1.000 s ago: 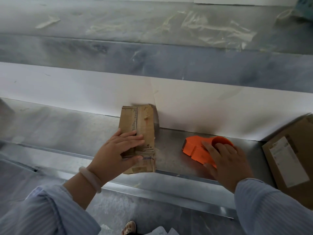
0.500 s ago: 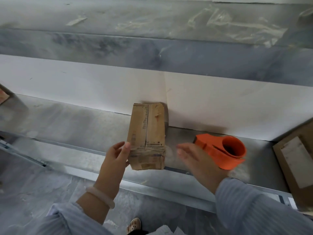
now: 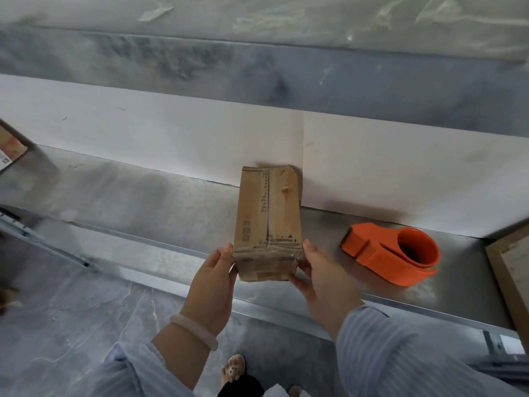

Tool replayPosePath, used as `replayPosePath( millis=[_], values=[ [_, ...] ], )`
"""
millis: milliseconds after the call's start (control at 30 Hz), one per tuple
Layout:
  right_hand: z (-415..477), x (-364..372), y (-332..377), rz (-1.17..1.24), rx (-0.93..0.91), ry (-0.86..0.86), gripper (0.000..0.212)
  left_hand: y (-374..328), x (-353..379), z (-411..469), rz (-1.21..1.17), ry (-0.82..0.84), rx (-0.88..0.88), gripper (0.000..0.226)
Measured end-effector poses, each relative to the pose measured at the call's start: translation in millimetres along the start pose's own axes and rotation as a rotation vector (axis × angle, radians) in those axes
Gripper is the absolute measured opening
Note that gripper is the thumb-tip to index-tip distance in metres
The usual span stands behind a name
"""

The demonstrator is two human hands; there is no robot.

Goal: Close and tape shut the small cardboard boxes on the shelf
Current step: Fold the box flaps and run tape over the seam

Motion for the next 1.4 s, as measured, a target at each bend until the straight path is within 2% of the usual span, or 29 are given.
replayPosePath(
  millis=[167,300,333,367,400,433,467,533,567,633,700,867,1000,1100,1233,1333,1400],
  values=[
    [-2.4,4.2,0.3,-0.069,-0.134,0.025,0.025,0.6,-4.2,3.7,-0.010,-0.014,0.028,0.033],
    [2.2,-10.4,6.5,-0.223,-0.152,-0.017,0.011,4.4,-19.4,10.1,-0.033,-0.022,-0.017,0.043],
    [1.0,-15.9,18.0,-0.288,-0.225,-0.024,0.006,4.4,-24.1,11.3,-0.051,-0.026,-0.038,0.045],
    [-2.4,-19.0,35.0,-0.385,-0.353,-0.017,0.010,0.1,-31.2,12.1,-0.020,-0.051,-0.023,0.042],
    [-8.7,-17.4,53.3,-0.506,-0.504,0.007,0.015,-11.2,-39.6,12.9,0.068,-0.097,0.055,0.034],
    [-18.6,-9.8,70.8,-0.625,-0.664,0.047,0.018,-32.8,-45.5,11.1,0.229,-0.151,0.210,0.023],
    [-28.8,2.6,82.9,-0.723,-0.792,0.114,0.019,-60.1,-43.5,5.2,0.420,-0.188,0.416,0.016],
    [-40.9,30.1,89.4,-0.892,-0.950,0.256,0.023,-98.1,-15.6,-8.8,0.741,-0.146,0.820,0.017],
    [-42.8,41.5,87.7,-0.969,-0.998,0.311,0.025,-104.7,-0.1,-12.2,0.851,-0.097,0.943,0.021],
    [-43.5,56.9,80.3,-1.091,-1.064,0.386,0.026,-104.6,21.3,-11.5,1.005,-0.018,1.054,0.024],
    [-37.4,58.6,74.3,-1.122,-1.070,0.414,0.026,-101.5,30.2,-7.9,1.069,0.036,1.099,0.022],
    [-22.1,53.5,81.0,-1.091,-0.984,0.467,0.028,-102.9,24.1,1.9,1.040,0.128,1.082,0.022],
    [-23.6,56.9,80.4,-1.144,-0.987,0.554,0.033,-100.3,18.4,0.8,1.036,0.187,1.113,0.025],
    [-19.5,57.5,78.0,-1.161,-0.893,0.644,0.033,-93.1,16.0,2.0,1.061,0.260,1.134,0.030],
    [-10.9,50.2,75.3,-1.063,-0.633,0.629,0.035,-82.0,10.7,11.8,1.009,0.371,0.969,0.039],
    [-14.0,45.4,70.5,-0.780,-0.480,0.592,0.047,-70.7,8.3,13.2,0.853,0.408,0.802,0.032],
    [-17.5,40.5,65.0,-0.583,-0.391,0.534,0.055,-65.6,7.6,8.8,0.667,0.387,0.643,0.044]
  ],
)
Point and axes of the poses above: each hand's wrist, its own z-axis towards the middle knuckle, its own x-axis out of the palm, y = z × x, the point moved 10 cm from there along z, towards the middle knuckle, and after that the axes turned 10 degrees about z, right-handed, at the moved point
